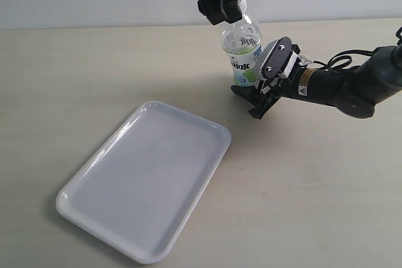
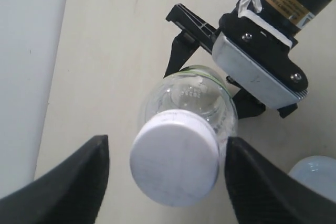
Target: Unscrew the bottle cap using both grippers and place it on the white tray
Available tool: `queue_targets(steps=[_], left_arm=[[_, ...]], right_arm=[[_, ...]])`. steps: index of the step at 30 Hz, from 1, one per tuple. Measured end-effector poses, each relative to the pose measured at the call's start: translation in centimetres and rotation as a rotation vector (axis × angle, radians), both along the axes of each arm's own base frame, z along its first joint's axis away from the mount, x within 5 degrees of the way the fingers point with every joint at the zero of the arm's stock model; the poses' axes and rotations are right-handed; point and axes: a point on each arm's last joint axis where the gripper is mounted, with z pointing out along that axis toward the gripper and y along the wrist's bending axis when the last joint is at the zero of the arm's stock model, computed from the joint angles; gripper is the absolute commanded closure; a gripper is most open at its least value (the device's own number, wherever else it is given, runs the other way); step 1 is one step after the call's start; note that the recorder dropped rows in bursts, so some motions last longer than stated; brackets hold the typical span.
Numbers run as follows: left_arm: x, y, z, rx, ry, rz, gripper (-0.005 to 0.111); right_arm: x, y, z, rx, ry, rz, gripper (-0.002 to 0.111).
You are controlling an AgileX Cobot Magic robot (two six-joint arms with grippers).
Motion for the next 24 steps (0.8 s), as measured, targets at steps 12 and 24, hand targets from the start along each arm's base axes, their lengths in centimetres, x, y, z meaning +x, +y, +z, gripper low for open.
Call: queue_targets(steps=[12, 24], left_arm=[[-0.02, -0.04, -0.02, -0.006, 0.006, 0.003, 0.107], [0.17, 0.07, 0.00, -0.211, 0.298, 0.508, 0.107]], right_arm=[[0.08, -0.06, 0.01, 0.000, 0.003, -0.009, 0.108], [0.08, -0.07, 0.00, 0.001, 0.005, -0.010, 0.108]])
